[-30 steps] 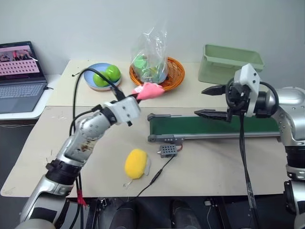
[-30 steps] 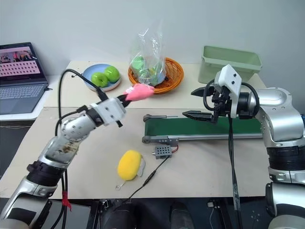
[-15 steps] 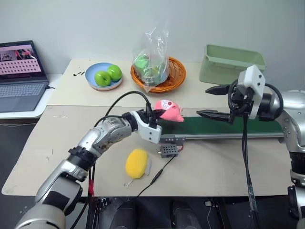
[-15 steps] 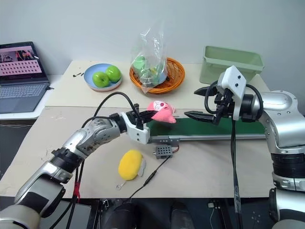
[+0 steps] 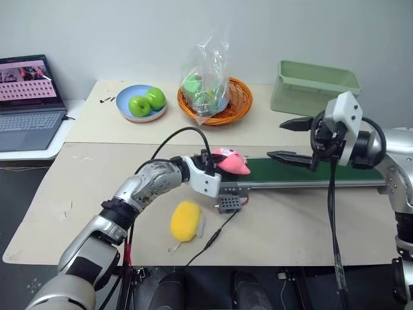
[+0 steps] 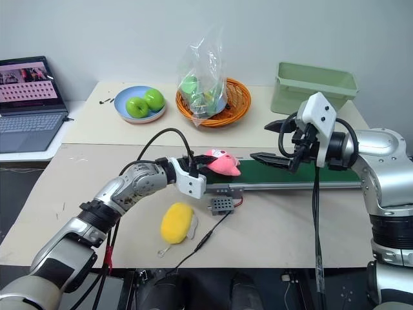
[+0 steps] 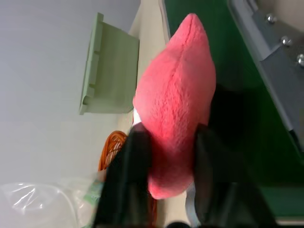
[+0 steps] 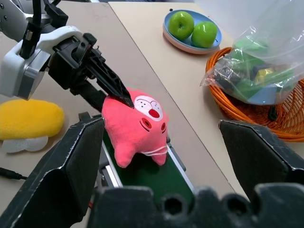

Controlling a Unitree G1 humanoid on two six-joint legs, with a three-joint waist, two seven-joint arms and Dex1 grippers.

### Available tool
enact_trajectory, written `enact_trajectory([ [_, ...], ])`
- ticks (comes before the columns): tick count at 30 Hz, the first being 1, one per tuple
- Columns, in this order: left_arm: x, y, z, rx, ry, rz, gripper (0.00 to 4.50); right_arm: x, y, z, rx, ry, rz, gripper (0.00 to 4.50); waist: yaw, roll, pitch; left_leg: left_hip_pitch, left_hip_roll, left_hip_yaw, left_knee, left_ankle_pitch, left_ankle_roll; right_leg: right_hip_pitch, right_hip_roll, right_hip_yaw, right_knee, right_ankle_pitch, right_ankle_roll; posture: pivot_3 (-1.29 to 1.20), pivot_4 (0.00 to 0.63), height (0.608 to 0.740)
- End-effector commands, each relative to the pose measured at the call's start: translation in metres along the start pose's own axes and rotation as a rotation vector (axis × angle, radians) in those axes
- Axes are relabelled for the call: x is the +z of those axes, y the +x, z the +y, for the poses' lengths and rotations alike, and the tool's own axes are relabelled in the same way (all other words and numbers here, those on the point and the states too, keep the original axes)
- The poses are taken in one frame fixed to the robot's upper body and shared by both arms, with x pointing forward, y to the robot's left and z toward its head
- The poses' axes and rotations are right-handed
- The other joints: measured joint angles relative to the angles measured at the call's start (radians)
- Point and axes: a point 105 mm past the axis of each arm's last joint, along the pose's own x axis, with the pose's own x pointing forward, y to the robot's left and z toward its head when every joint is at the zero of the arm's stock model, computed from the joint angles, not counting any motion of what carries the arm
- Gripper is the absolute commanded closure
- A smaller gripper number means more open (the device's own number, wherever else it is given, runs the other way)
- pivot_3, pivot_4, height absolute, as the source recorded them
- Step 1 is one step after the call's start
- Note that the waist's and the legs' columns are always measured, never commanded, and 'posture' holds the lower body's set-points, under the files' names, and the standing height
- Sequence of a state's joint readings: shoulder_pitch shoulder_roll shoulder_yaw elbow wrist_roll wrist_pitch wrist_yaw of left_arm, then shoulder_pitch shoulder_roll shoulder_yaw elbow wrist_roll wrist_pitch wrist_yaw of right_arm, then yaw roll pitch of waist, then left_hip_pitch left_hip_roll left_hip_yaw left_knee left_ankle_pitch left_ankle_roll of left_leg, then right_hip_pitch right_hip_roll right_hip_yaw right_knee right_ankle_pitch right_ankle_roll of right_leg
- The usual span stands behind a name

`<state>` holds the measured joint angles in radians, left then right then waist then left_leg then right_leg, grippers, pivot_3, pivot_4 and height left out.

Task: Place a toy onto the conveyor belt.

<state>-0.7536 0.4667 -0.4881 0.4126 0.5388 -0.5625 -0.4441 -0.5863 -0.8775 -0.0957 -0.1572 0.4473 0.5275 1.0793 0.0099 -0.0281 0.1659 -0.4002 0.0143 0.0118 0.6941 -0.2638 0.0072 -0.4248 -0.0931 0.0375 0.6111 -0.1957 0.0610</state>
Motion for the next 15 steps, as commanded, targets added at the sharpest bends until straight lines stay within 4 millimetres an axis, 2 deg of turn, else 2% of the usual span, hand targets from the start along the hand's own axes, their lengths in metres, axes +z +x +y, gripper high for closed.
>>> enact_trajectory([
  [1,0.001,-0.002,0.011,0.043,-0.074,-0.009,1.49,0.014,-0.007,-0.005,-0.031,-0.049,-0.032,0.00,-0.001,0.000,0.000,0.000,0.000,0.000,0.000,0.000,0.000,0.000,0.000,0.000,0.000,0.000,0.000,0.00,0.150,0.740],
  [5,0.005,-0.004,0.016,0.058,-0.176,-0.026,0.06,0.013,-0.006,-0.006,-0.029,-0.048,-0.030,0.00,-0.001,0.000,0.000,0.000,0.000,0.000,0.000,0.000,0.000,0.000,0.000,0.000,0.000,0.000,0.000,0.00,0.150,0.740],
  [9,0.018,-0.007,0.034,0.111,-0.326,-0.086,0.06,0.014,-0.005,-0.007,-0.027,-0.052,-0.030,0.00,-0.001,0.000,0.000,0.000,0.000,0.000,0.000,0.000,0.000,0.000,0.000,0.000,0.000,0.000,0.000,0.00,0.150,0.740],
  [12,0.023,-0.014,0.054,0.176,-0.533,-0.120,0.06,0.015,-0.005,-0.008,-0.024,-0.054,-0.031,0.00,-0.001,0.000,0.000,-0.001,0.000,0.000,0.001,0.000,0.000,0.000,0.000,0.000,0.001,0.000,0.000,0.00,0.150,0.740],
  [15,0.025,-0.027,0.062,0.148,-0.887,-0.159,0.06,0.015,-0.008,-0.009,-0.022,-0.060,-0.022,0.00,-0.003,0.000,0.000,0.000,0.000,-0.001,0.001,0.000,0.000,0.000,0.000,0.000,0.001,0.000,0.000,0.00,0.150,0.740],
])
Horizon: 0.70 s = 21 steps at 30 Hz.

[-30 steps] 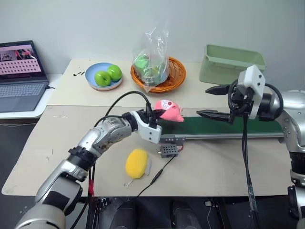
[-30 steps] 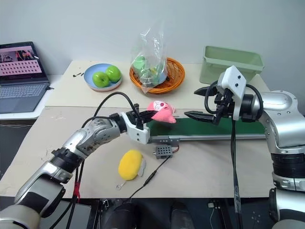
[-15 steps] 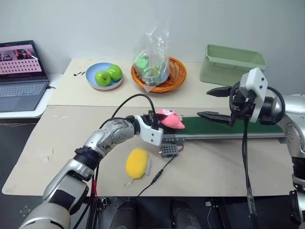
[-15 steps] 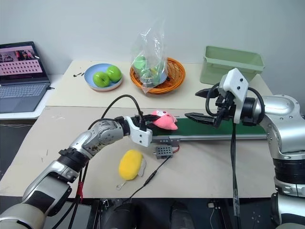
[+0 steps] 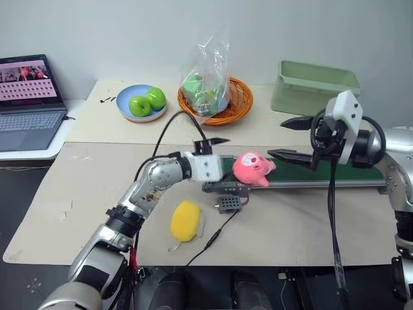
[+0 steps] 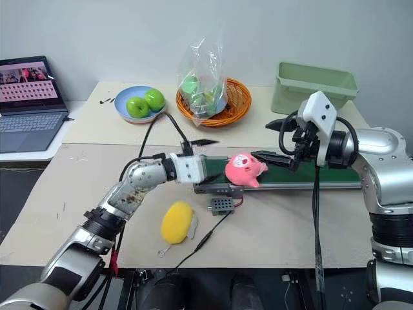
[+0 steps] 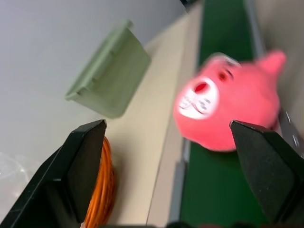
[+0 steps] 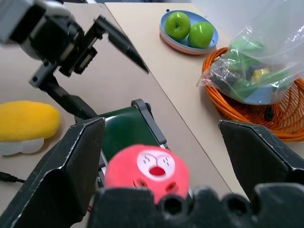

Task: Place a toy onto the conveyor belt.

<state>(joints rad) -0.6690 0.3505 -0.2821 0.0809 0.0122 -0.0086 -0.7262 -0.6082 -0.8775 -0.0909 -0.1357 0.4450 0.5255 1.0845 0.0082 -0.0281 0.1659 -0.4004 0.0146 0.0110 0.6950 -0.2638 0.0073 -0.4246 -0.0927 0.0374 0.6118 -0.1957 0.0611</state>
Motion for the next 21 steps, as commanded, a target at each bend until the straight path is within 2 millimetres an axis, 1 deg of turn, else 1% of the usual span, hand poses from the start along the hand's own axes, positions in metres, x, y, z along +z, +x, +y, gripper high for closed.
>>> enact_trajectory([
  [1,0.018,-0.018,0.008,-0.028,-0.320,-0.045,0.06,0.012,-0.010,-0.006,-0.020,-0.063,-0.013,0.00,-0.003,0.000,0.000,0.000,0.000,0.000,0.000,0.000,0.000,0.000,0.000,0.000,0.000,0.000,0.000,0.00,0.150,0.740],
  [3,0.023,-0.029,0.005,-0.068,-0.415,-0.042,0.06,0.012,-0.011,-0.008,-0.021,-0.067,-0.008,0.00,-0.012,0.000,0.000,0.000,0.000,0.000,0.000,0.000,0.000,0.000,0.000,0.000,0.000,0.000,0.000,0.00,0.150,0.740],
  [5,0.026,-0.036,0.003,-0.088,-0.455,-0.040,0.06,0.013,-0.012,-0.008,-0.019,-0.068,-0.007,0.00,-0.020,0.000,0.000,0.001,0.001,-0.001,0.000,0.000,0.000,0.000,0.000,0.000,0.000,0.000,0.000,0.00,0.150,0.740],
  [9,0.032,-0.059,0.002,-0.124,-0.529,-0.043,0.06,0.020,-0.011,-0.008,0.009,-0.085,-0.030,0.00,-0.026,0.000,0.000,0.002,0.001,0.000,0.000,0.000,0.000,0.000,0.000,0.001,0.000,0.000,0.000,0.00,0.150,0.740],
  [12,0.030,-0.071,0.004,-0.096,-0.531,-0.016,0.06,0.018,-0.008,-0.013,0.000,-0.079,-0.037,0.00,-0.025,0.000,0.000,0.002,0.001,0.000,0.000,0.000,0.000,0.000,0.001,0.001,0.000,0.000,0.000,0.00,0.150,0.740],
  [15,0.021,-0.079,0.008,-0.049,-0.505,0.040,0.06,0.016,-0.006,-0.011,0.031,-0.066,-0.051,0.00,-0.022,0.000,0.000,0.003,0.001,0.000,0.000,0.000,0.000,0.001,0.000,0.001,-0.001,0.000,0.000,0.00,0.150,0.740],
  [18,0.012,-0.086,0.016,0.013,-0.480,0.084,0.06,0.029,-0.003,-0.004,0.082,-0.033,-0.130,0.00,-0.020,0.000,0.000,0.002,0.001,0.000,0.000,0.000,0.000,0.001,0.000,0.001,-0.001,0.000,0.000,0.00,0.150,0.740],
  [20,0.012,-0.089,0.020,0.044,-0.486,0.086,0.06,0.035,-0.002,0.000,0.104,-0.034,-0.154,0.00,-0.020,0.000,0.000,0.002,0.001,0.000,0.000,0.000,0.000,0.000,0.000,0.001,-0.001,0.000,0.000,0.00,0.150,0.740],
  [21,0.013,-0.091,0.020,0.050,-0.491,0.085,0.06,0.034,-0.001,0.000,0.106,-0.037,-0.152,0.00,-0.020,0.000,0.000,0.002,0.000,0.000,0.000,0.000,0.000,0.000,0.000,0.001,-0.001,0.000,0.000,0.00,0.150,0.740],
])
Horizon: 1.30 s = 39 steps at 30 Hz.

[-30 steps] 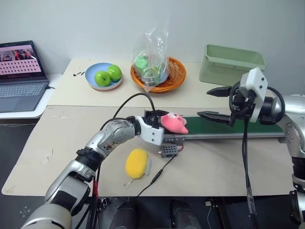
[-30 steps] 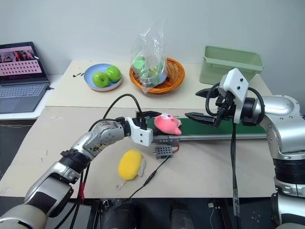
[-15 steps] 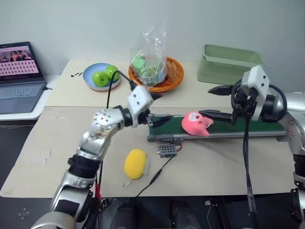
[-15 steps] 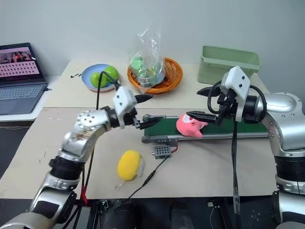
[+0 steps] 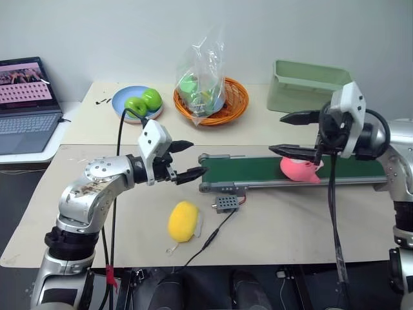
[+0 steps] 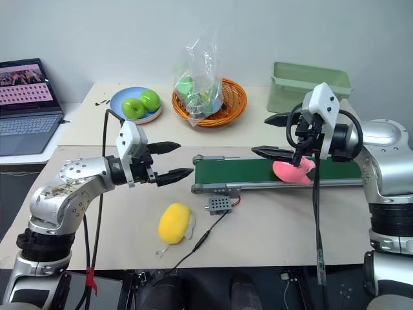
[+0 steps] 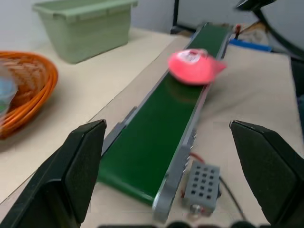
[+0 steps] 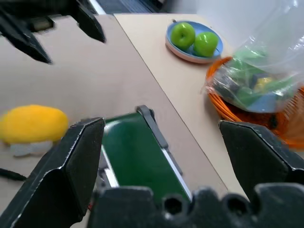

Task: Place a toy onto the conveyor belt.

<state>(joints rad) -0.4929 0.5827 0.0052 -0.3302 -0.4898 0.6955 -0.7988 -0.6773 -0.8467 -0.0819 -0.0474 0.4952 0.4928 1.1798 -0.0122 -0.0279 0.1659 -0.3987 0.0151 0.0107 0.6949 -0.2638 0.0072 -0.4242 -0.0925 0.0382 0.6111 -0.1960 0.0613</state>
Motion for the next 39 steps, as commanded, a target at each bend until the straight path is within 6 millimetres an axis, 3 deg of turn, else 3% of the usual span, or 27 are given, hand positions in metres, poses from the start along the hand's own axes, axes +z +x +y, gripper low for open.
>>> enact_trajectory([
  [1,0.012,-0.009,0.003,0.043,0.034,-0.039,0.06,0.023,-0.002,0.001,0.013,-0.064,-0.051,0.00,0.000,0.000,0.000,0.000,0.000,0.000,0.000,0.000,0.000,0.000,0.000,0.000,0.000,0.000,0.000,0.00,0.150,0.740],
  [39,0.031,-0.011,0.003,0.015,-0.002,-0.079,0.06,0.010,0.007,0.002,0.030,-0.068,-0.023,0.00,-0.001,0.000,0.000,0.000,0.000,0.000,0.000,0.000,0.000,0.000,0.000,0.000,0.000,0.000,0.000,0.00,0.150,0.740],
])
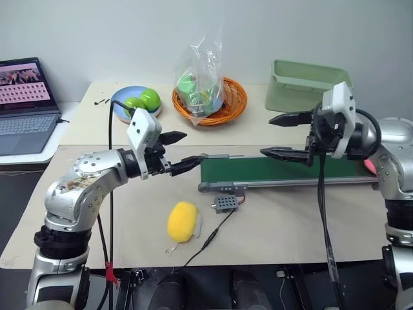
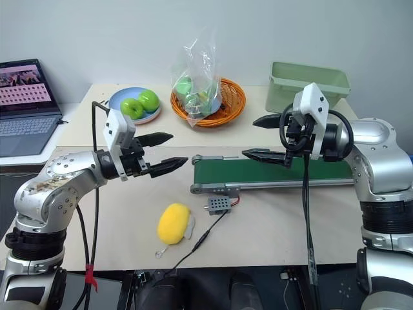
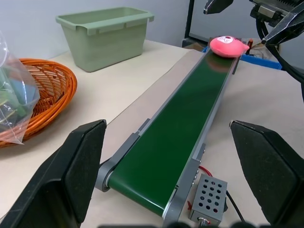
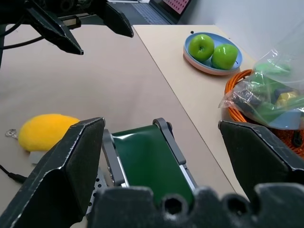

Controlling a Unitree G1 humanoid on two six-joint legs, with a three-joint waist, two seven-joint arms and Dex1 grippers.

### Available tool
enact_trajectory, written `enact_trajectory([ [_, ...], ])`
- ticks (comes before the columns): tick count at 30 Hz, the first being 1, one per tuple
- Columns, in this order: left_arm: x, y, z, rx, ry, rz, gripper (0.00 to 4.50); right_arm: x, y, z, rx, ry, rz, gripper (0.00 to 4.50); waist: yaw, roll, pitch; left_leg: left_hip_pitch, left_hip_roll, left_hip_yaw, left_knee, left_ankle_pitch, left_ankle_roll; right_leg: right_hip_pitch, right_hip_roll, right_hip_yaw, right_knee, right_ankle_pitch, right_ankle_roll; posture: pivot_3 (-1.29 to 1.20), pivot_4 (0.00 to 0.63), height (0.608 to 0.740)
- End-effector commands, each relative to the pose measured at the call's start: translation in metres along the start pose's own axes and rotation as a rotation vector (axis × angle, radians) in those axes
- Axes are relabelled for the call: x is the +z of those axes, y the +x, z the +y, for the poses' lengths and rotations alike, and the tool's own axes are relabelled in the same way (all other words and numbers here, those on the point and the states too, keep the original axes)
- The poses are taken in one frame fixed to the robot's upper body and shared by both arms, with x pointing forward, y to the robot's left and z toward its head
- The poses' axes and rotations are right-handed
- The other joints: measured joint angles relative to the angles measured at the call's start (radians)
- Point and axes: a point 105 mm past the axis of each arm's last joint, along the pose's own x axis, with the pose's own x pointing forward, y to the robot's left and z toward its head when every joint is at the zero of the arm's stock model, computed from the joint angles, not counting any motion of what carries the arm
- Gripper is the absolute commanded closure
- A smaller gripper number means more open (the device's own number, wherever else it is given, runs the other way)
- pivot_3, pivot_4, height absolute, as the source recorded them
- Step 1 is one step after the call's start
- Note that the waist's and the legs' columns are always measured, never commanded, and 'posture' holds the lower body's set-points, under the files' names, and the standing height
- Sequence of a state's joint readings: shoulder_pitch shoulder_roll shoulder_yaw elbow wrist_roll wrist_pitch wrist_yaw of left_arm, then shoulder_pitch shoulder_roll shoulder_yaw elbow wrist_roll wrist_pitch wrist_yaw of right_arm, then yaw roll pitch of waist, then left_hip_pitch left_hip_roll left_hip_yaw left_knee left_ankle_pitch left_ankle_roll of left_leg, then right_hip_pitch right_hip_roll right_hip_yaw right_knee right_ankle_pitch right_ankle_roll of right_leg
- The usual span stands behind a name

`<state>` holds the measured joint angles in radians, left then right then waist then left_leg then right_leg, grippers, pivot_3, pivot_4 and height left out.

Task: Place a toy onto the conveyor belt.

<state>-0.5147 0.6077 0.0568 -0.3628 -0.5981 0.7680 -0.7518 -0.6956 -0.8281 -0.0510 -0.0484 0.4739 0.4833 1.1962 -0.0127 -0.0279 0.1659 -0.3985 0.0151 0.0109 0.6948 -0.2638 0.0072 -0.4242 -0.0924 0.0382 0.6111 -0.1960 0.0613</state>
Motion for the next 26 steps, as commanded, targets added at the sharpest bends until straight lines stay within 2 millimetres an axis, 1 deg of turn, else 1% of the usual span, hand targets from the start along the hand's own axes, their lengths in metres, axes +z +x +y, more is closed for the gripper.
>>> enact_trajectory([
  [1,0.0159,-0.0034,0.0000,0.003,0.040,-0.041,0.06,0.0101,-0.0019,-0.0022,-0.008,-0.052,-0.029,0.00,0.000,0.000,0.000,0.000,0.000,0.000,0.000,0.000,0.000,0.000,0.000,0.000,0.000,0.000,0.000,0.00,0.150,0.740],
  [15,0.0177,-0.0037,0.0032,0.028,0.041,-0.053,0.06,0.0048,-0.0039,-0.0039,-0.011,-0.057,-0.015,0.00,0.000,0.000,0.000,0.000,0.000,0.000,0.000,0.000,0.000,0.000,0.000,0.000,0.000,0.000,0.000,0.00,0.150,0.740],
  [26,0.0165,-0.0031,0.0047,0.031,0.045,-0.048,0.06,0.0056,-0.0035,-0.0041,-0.014,-0.058,-0.013,0.00,0.000,0.000,0.000,0.000,0.000,0.000,0.000,0.000,0.000,0.000,0.000,0.000,0.000,0.000,0.000,0.00,0.150,0.740],
])
